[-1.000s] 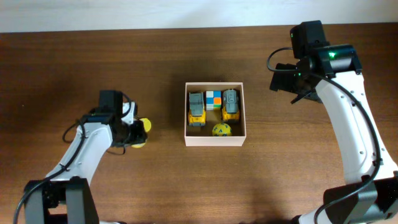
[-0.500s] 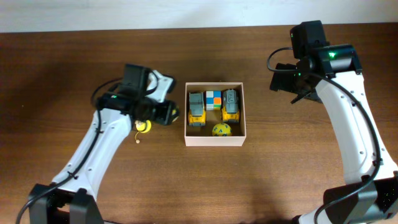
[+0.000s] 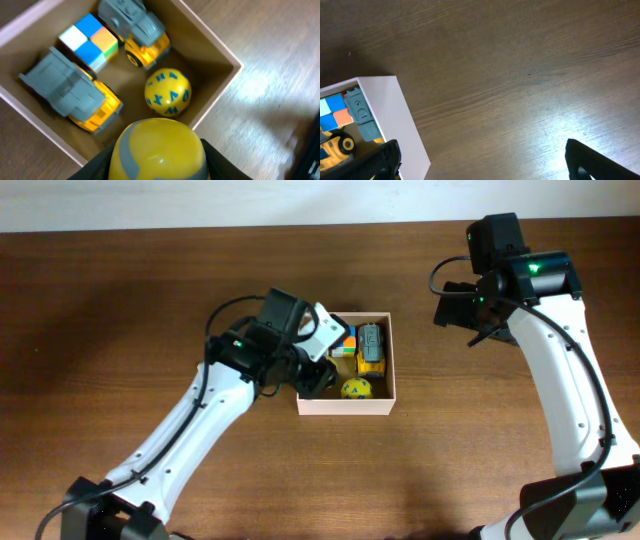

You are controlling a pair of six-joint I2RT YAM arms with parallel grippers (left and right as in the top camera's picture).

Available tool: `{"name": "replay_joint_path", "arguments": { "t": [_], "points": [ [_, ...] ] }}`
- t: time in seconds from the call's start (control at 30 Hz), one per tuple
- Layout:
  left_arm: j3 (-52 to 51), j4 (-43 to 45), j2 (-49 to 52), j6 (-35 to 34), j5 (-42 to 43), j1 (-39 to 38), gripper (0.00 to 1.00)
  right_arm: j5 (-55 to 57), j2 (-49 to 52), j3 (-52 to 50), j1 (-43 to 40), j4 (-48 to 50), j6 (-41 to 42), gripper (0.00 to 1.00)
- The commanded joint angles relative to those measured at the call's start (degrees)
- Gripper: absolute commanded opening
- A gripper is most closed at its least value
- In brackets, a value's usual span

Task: Pack container
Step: 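Lift the small yellow ball and carry it over the box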

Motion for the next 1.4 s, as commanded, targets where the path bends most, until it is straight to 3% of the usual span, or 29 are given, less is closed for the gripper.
{"name": "replay_joint_path", "arguments": {
  "t": [0.0,0.9,0.97,1.07,1.37],
  "points": [
    [0.7,-1.3,-0.3,2.0,-5.7,-1.0,0.30,1.1,-1.1,0.5,-0.2,0.0,0.0,0.99],
    [-3.5,2.0,8.2,5.0,-7.5,-0.9,0.30,1.1,-1.1,0.5,-0.2,0.0,0.0,0.99],
    [-3.5,2.0,8.5,5.0,-7.5,-0.9,0.38,1.1,-1.1,0.5,-0.2,0.0,0.0,0.99],
    [-3.5,2.1,8.5,5.0,-7.5,-0.9,0.63,1.1,-1.1,0.5,-0.2,0.0,0.0,0.99],
    [-3.0,2.0,8.4,4.9,-7.5,-0.9,0.66,1.1,-1.1,0.5,-0.2,0.0,0.0,0.99]
  ]
}}
